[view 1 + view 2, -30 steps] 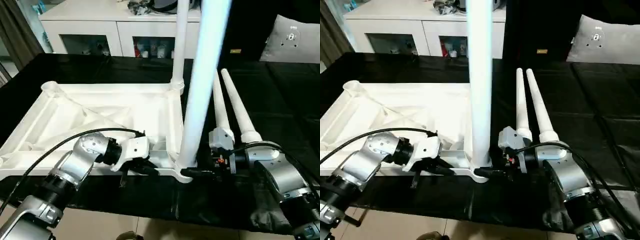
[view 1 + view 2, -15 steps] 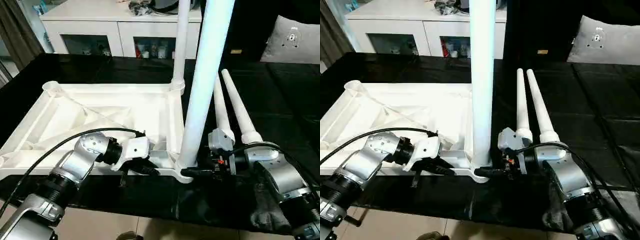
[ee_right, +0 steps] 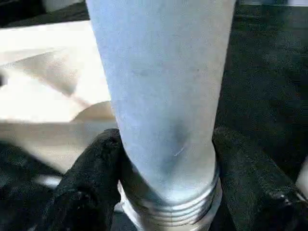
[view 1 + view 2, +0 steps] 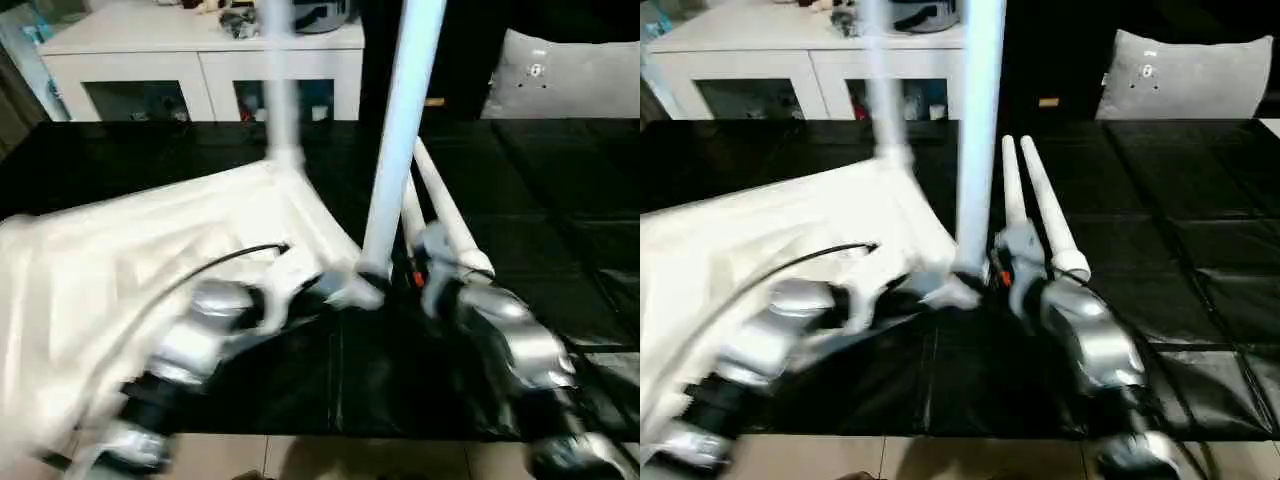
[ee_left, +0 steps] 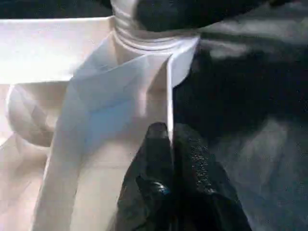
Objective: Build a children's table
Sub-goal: Rotate leg to tighten
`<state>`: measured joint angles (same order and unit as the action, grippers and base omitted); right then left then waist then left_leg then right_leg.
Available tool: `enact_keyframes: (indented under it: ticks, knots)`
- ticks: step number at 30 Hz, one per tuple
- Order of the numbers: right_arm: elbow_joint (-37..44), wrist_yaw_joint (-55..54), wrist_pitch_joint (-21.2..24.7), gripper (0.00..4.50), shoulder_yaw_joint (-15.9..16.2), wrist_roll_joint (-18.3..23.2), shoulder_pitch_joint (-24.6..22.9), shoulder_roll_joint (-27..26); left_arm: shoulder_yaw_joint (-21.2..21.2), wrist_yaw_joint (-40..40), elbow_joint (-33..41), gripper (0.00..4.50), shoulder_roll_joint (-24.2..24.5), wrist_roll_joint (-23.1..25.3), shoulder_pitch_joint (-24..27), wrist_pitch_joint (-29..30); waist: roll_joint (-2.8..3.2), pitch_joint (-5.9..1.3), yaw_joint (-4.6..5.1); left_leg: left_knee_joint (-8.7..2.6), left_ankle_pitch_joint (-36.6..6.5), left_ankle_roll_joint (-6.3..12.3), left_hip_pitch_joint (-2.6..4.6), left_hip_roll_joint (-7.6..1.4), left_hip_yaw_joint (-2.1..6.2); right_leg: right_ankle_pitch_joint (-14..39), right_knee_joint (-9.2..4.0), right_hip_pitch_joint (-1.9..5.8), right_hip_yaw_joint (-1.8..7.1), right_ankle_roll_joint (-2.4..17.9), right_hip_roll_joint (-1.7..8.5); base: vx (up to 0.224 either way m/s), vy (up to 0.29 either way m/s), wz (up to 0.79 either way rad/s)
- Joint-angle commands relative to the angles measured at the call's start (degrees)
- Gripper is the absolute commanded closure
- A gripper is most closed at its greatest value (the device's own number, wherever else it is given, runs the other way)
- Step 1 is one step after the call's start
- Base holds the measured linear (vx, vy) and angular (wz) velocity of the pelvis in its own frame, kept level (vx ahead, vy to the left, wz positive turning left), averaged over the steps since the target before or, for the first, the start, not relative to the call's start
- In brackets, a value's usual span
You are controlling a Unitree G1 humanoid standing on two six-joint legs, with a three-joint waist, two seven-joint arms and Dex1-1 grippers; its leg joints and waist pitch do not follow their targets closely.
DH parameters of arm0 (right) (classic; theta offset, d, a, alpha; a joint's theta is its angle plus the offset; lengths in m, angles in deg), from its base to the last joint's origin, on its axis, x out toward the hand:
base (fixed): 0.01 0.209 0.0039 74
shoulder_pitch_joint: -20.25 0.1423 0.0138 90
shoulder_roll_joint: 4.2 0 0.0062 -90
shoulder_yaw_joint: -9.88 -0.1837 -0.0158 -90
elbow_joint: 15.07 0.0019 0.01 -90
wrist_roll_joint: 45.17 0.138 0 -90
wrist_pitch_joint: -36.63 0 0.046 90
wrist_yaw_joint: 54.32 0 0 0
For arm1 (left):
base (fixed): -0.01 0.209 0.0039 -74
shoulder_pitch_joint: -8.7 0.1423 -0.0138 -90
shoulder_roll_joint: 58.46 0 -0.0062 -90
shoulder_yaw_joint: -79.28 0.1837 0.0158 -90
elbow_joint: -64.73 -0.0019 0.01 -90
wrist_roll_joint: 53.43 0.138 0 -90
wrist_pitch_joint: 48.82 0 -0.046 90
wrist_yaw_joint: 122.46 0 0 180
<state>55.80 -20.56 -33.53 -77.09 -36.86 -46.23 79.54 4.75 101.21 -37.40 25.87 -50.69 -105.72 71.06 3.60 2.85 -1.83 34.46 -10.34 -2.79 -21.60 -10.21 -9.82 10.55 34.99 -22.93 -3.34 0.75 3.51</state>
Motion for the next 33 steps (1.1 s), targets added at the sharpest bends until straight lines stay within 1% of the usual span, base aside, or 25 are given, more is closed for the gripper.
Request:
enact_keyframes:
  ticks: [1,2,3,4,6,7,8,9,10,11,15,16,18,19,20,21,22,24,25,26,27,28,29,31,33]
  knots:
    - [-2.7,-0.4,2.2,1.93,3.8,0.5,0.1,-3.7,-0.7,-4.0,3.6,4.5,-3.7,-0.4,-2.7,-1.3,-0.62,-3.62,-0.6,-3.8,-12.2,2.47,0.44,-2.07,1.0,20.3,-5.64,2.48,2.36,9.2,4.2,0.0,0.0,0.0]
    - [-2.7,-0.4,2.2,1.93,3.8,0.5,0.1,-3.7,-0.7,-4.0,3.6,4.5,-3.7,-0.4,-2.7,-1.3,-0.66,-3.61,-0.6,-3.82,-11.8,2.57,0.38,-2.13,0.96,19.4,-5.58,2.48,2.38,9.4,4.16,0.0,0.0,0.0]
    - [-2.8,-1.0,0.5,1.93,4.1,-0.8,0.2,-3.9,-0.3,-5.2,3.9,4.5,-4.2,0.3,-3.0,-0.9,-0.55,-3.67,-0.68,-3.82,-11.5,2.58,0.34,-2.18,0.99,18.4,-5.44,2.53,2.34,9.6,4.17,0.0,0.0,0.0]
    - [-2.7,-0.6,-0.6,1.93,3.6,-0.6,0.0,-4.2,-0.1,-5.9,4.0,4.5,-4.3,0.6,-3.2,-0.6,-0.41,-3.74,-0.75,-3.81,-11.2,2.67,0.31,-2.26,1.01,16.8,-5.31,2.57,2.32,10.0,4.2,0.0,0.0,0.0]
    - [-2.1,0.0,-2.0,1.24,2.7,-0.1,-0.6,-4.0,0.1,-5.5,4.1,4.5,-3.5,0.7,-3.3,-1.0,-0.13,-3.93,-0.96,-3.82,-10.6,2.9,0.25,-2.38,1.1,14.4,-4.98,2.74,2.3,10.6,4.26,0.0,0.0,0.0]
    - [-2.0,0.1,-2.1,1.22,2.6,0.0,-0.7,-4.0,0.1,-5.4,4.1,4.5,-3.3,0.6,-3.2,-1.1,-0.25,-3.96,-0.92,-3.79,-9.9,3.43,0.06,-2.37,1.07,11.8,-4.79,2.81,2.25,11.3,4.19,0.0,0.0,0.0]
    - [-1.6,0.6,-2.3,1.22,2.2,0.5,-1.0,-3.6,0.2,-4.7,4.1,4.5,-2.7,0.5,-3.1,-1.6,-0.11,-3.92,-0.93,-3.79,-10.2,3.57,0.06,-2.34,1.07,11.7,-4.81,2.81,2.24,11.4,4.22,0.0,0.0,0.0]
    - [-1.0,1.4,-3.1,1.03,1.7,0.9,-1.4,-2.9,0.3,-3.9,4.2,4.5,-1.9,0.5,-2.8,-2.2,-0.15,-3.91,-0.89,-3.79,-10.5,3.62,0.07,-2.33,1.05,11.8,-4.83,2.83,2.23,11.4,4.23,0.0,0.0,0.0]
    - [-1.0,1.4,-3.1,1.03,1.7,0.9,-1.4,-2.8,0.3,-3.9,4.3,4.5,-1.9,0.5,-2.8,-2.2,-0.05,-3.86,-0.94,-3.83,-11.3,3.55,0.14,-2.38,1.06,12.7,-4.99,2.79,2.21,11.3,4.29,0.0,0.0,0.0]
    - [-0.6,1.8,-3.7,0.89,1.4,1.1,-1.6,-2.3,0.5,-3.5,4.5,4.5,-1.4,0.5,-2.6,-2.3,-0.12,-3.79,-0.93,-3.89,-11.8,3.39,0.12,-2.36,1.07,13.5,-5.04,2.86,2.21,11.2,4.34,0.0,0.0,0.0]
    - [1.3,8.6,-7.6,0.72,1.4,1.9,-2.4,2.6,1.0,0.9,4.4,4.5,1.9,-0.2,-1.8,-6.1,0.02,-3.81,-1.11,-3.89,-12.3,3.39,0.1,-2.42,1.14,14.2,-5.12,2.91,2.18,10.7,4.32,0.0,0.0,0.0]
    - [2.1,12.2,-8.8,0.43,0.7,2.7,-2.5,5.0,1.2,3.5,3.9,4.5,3.9,-0.3,-1.5,-7.8,-0.09,-3.81,-1.32,-3.82,-12.5,3.7,0.11,-2.44,1.08,14.3,-5.13,2.95,2.2,10.8,4.38,0.0,0.0,0.0]
    - [2.4,14.6,-9.2,0.34,0.8,2.9,-2.4,6.6,1.5,5.3,3.4,4.5,5.2,-0.5,-1.4,-9.1,-0.08,-3.79,-1.57,-3.84,-12.3,3.89,0.2,-2.53,1.15,13.9,-5.03,2.96,2.12,11.0,4.32,0.0,0.0,0.0]
    - [2.5,14.9,-9.3,0.25,0.9,2.9,-2.4,6.8,1.6,5.6,3.4,4.5,5.3,-0.5,-1.4,-9.2,-0.04,-3.78,-1.49,-3.82,-12.2,4.03,0.08,-2.5,1.06,13.5,-4.96,2.94,2.19,11.1,4.33,0.0,0.0,0.0]
    - [3.3,18.6,-9.5,0.25,1.5,3.1,-2.4,9.3,2.0,8.8,2.8,4.5,7.4,-1.0,-1.2,-10.7,0.01,-3.77,-1.6,-3.82,-12.3,4.12,0.2,-2.53,1.06,13.8,-5.03,2.82,2.12,11.2,4.33,0.0,0.0,0.0]
    - [3.5,19.2,-9.5,0.04,1.7,3.1,-2.4,9.7,2.1,9.4,2.7,4.5,7.7,-1.1,-1.2,-11.2,-0.03,-3.8,-1.75,-3.8,-12.2,4.11,0.25,-2.57,1.12,13.9,-4.98,2.88,2.09,11.1,4.34,0.0,0.0,0.0]
    - [4.2,21.7,-9.6,0.04,2.4,3.2,-2.5,11.2,2.6,11.7,2.2,4.5,9.0,-1.3,-1.1,-13.1,-0.06,-3.82,-1.89,-3.82,-11.8,4.27,0.22,-2.61,1.16,13.2,-4.84,2.91,2.11,11.3,4.28,0.0,0.0,0.0]
    - [5.3,27.7,-10.7,0.04,5.2,2.3,-3.0,15.3,3.9,17.0,0.3,4.5,12.1,-1.7,-1.2,-18.6,0.08,-3.8,-2.28,-3.79,-12.0,4.4,0.42,-2.78,1.04,13.2,-4.8,2.73,2.19,11.3,4.24,0.0,0.0,0.0]
    - [5.4,28.4,-10.9,0.04,5.6,2.2,-3.0,15.8,4.1,17.7,0.0,4.5,12.4,-1.8,-1.2,-19.2,0.14,-3.83,-2.46,-3.78,-11.9,4.47,0.42,-2.79,1.06,13.1,-4.81,2.69,2.17,11.4,4.28,0.0,0.0,0.0]
    - [5.3,31.2,-12.4,0.04,7.0,1.7,-3.0,17.3,5.1,21.9,-0.9,4.5,14.5,-2.2,-1.4,-20.8,-0.19,-3.89,-2.76,-3.72,-11.5,4.44,0.41,-2.81,0.97,12.5,-4.6,2.71,2.22,11.6,4.39,0.0,0.0,0.0]
    - [5.2,31.5,-12.6,0.04,7.1,1.6,-3.0,17.4,5.3,22.6,-1.1,4.5,14.8,-2.2,-1.4,-21.1,-0.1,-3.89,-2.93,-3.78,-11.5,4.44,0.41,-2.87,0.98,12.6,-4.58,2.72,2.23,11.7,4.44,0.0,0.0,0.0]
    - [4.7,32.5,-13.2,0.04,7.7,1.2,-2.6,17.7,6.3,25.5,-1.6,4.5,16.4,-2.3,-1.5,-22.3,-0.05,-3.84,-3.23,-3.82,-11.8,4.29,0.53,-2.96,0.91,12.7,-4.54,2.49,2.27,12.1,4.37,0.0,0.0,0.0]
    - [4.5,32.8,-13.4,0.04,7.9,1.1,-2.5,17.7,6.6,26.2,-1.7,4.5,16.8,-2.4,-1.6,-22.5,-0.31,-3.83,-3.23,-3.84,-11.8,4.21,0.52,-2.98,0.83,12.7,-4.52,2.52,2.32,12.1,4.41,0.0,0.0,0.0]
    - [4.0,33.9,-13.7,0.04,8.4,1.1,-2.2,17.6,7.2,28.4,-2.2,4.5,17.9,-2.6,-2.0,-23.6,-0.19,-3.78,-3.39,-3.89,-12.5,3.75,0.66,-3.03,0.82,13.4,-4.46,2.41,2.32,12.4,4.43,0.0,0.0,0.0]
    - [3.9,34.3,-13.7,0.04,8.7,1.1,-2.1,17.5,7.5,29.4,-2.3,4.5,18.3,-2.7,-2.2,-23.9,-0.16,-3.72,-3.35,-4.05,-12.9,3.41,0.54,-3.06,0.92,13.8,-4.41,2.55,2.32,12.3,4.51,0.0,0.0,0.0]
